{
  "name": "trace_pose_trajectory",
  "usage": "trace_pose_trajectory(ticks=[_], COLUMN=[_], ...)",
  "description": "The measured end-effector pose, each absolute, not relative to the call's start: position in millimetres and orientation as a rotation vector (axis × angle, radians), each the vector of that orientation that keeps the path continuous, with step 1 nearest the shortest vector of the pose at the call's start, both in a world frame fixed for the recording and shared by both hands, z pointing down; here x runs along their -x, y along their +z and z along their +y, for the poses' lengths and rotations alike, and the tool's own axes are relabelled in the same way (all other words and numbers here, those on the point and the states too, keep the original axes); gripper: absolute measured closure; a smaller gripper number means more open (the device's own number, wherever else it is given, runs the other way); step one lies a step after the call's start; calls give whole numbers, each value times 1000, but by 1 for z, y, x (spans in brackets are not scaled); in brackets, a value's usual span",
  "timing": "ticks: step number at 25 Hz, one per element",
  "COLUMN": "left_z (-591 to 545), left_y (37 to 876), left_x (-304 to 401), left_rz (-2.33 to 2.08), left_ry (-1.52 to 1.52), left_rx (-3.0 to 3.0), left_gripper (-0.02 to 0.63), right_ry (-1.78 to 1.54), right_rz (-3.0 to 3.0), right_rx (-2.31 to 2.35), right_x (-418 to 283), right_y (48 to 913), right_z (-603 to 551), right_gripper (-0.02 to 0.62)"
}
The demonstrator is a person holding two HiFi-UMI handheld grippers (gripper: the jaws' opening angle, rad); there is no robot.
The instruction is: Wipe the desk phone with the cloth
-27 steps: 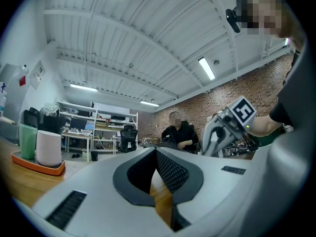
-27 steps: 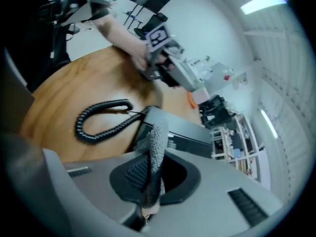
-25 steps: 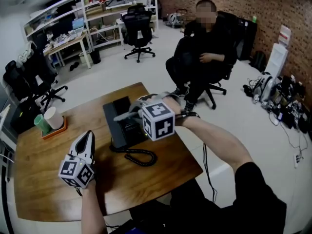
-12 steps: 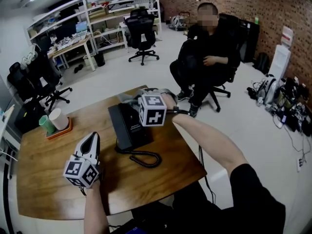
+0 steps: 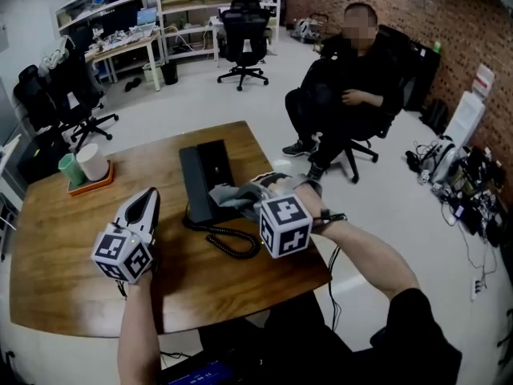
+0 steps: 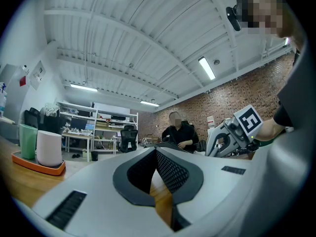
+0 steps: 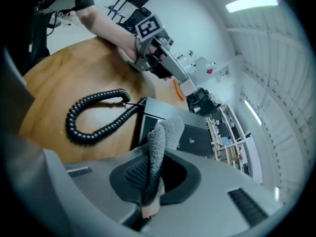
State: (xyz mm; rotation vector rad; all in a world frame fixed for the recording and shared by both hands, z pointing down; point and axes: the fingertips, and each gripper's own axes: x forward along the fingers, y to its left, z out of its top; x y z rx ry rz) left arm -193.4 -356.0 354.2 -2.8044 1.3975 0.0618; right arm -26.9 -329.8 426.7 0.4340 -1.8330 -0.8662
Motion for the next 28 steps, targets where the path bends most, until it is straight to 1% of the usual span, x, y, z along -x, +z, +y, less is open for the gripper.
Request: trace_pose_trajectory(ticks=[4,6,10,13,17,21,25,28], left_z=[-356,-356,-355,-353,-346,-310,-269,-246], left_y=[357,357,358,360,355,320,289,271], left_x=[194,193,192,190,188,164,128,104], left_rz=[1401,1398,1399,1401,1388,1271,1134,1068], left_ry=[65,60,51,32,63,197,325,337], left_rx=[2809,2814,2823,2834,2879,2910,2953,2955], left_gripper=[614,614,614,614,614,614,614,614], right_ry=[-838,-809,-773,-737,-561,-493,-544,-556], right_rz=[-1854,-1931,-2204,-2492,-2871,-3001,-3042,-3084], right_rx=[-323,-336,-526,-711,-964,-1059,-1074,-1079], right_x=[25,25,19,0,-37,-69,-73,-74], right_y=[441,434,381,328,267,248,237,228], right_z=[-291,-277,-254,-227,-198,-173,-157,-147], right_gripper=[571,571,569,569,570,571,571,571])
